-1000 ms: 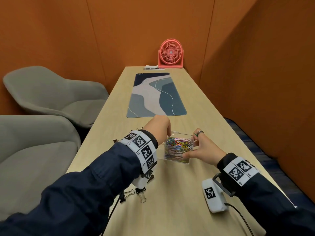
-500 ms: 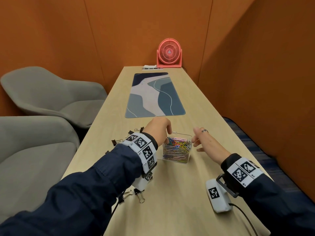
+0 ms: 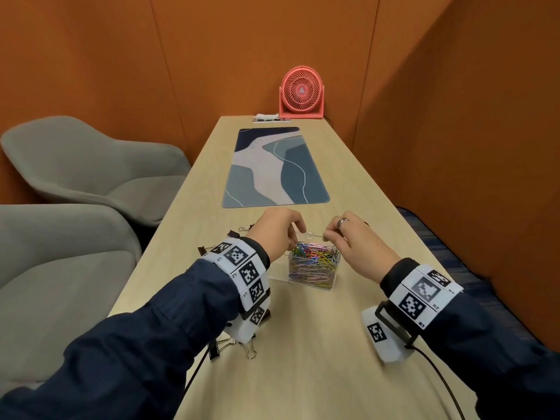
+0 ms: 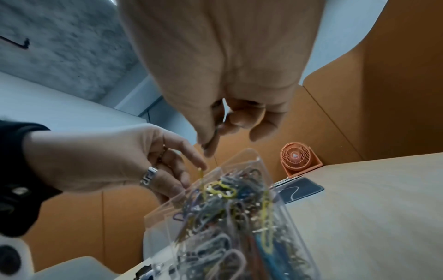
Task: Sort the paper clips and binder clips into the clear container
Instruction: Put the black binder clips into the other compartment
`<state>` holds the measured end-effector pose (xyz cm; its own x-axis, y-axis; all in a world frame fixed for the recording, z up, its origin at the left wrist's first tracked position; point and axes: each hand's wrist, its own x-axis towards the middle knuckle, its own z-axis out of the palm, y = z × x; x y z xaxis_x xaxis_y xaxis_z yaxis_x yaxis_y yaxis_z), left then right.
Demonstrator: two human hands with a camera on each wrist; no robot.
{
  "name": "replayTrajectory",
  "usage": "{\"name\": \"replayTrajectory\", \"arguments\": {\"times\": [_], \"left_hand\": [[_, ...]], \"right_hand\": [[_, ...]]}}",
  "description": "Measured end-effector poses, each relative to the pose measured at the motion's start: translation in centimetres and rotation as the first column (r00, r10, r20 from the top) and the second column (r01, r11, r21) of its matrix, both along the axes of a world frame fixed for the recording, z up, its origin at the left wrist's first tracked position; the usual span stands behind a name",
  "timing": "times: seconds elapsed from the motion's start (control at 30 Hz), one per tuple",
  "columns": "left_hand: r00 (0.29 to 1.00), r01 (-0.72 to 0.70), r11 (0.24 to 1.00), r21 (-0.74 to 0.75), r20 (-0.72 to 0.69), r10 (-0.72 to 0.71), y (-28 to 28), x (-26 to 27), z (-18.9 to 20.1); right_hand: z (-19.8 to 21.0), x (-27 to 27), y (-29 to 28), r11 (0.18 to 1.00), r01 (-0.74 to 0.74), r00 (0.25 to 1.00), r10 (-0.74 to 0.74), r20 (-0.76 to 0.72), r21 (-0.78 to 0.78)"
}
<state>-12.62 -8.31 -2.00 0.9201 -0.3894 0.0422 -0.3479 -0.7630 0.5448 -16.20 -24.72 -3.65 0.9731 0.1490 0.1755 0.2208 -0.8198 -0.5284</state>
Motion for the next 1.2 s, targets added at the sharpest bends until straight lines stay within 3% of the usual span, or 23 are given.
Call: {"name": "replayTrajectory", "arguments": {"times": [0.17,0.3,0.6,1.1,1.2], "left_hand": [[1.0,-0.008,0.999,-0.051,0.016,0.008,0.4,0.0,-0.7],[0.999,-0.01,0.999,-0.052,0.038,0.012,0.5,-0.1,-0.6],[0.993,-0.013,0.993,0.118,0.118,-0.001,-0.1,-0.3,0.3],[0.989,0.009,0.927,0.375,0.132,-0.062,-2.0,0.0,2.0],[0.994,0.019,0.938,0.346,0.093,-0.055,-2.1,0.0,2.2]], "right_hand": [[0.3,1.0,1.1,0.998,-0.052,0.999,0.052,-0.009,-0.036],[0.3,1.3,1.6,0.997,-0.058,0.998,0.06,-0.03,0.051],[0.1,1.3,1.5,0.983,-0.034,0.997,0.045,-0.056,0.181],[-0.1,1.3,1.8,0.995,-0.065,0.997,0.067,-0.033,0.078],[-0.3,1.3,1.8,0.995,-0.053,0.998,0.055,-0.021,0.089]]}}
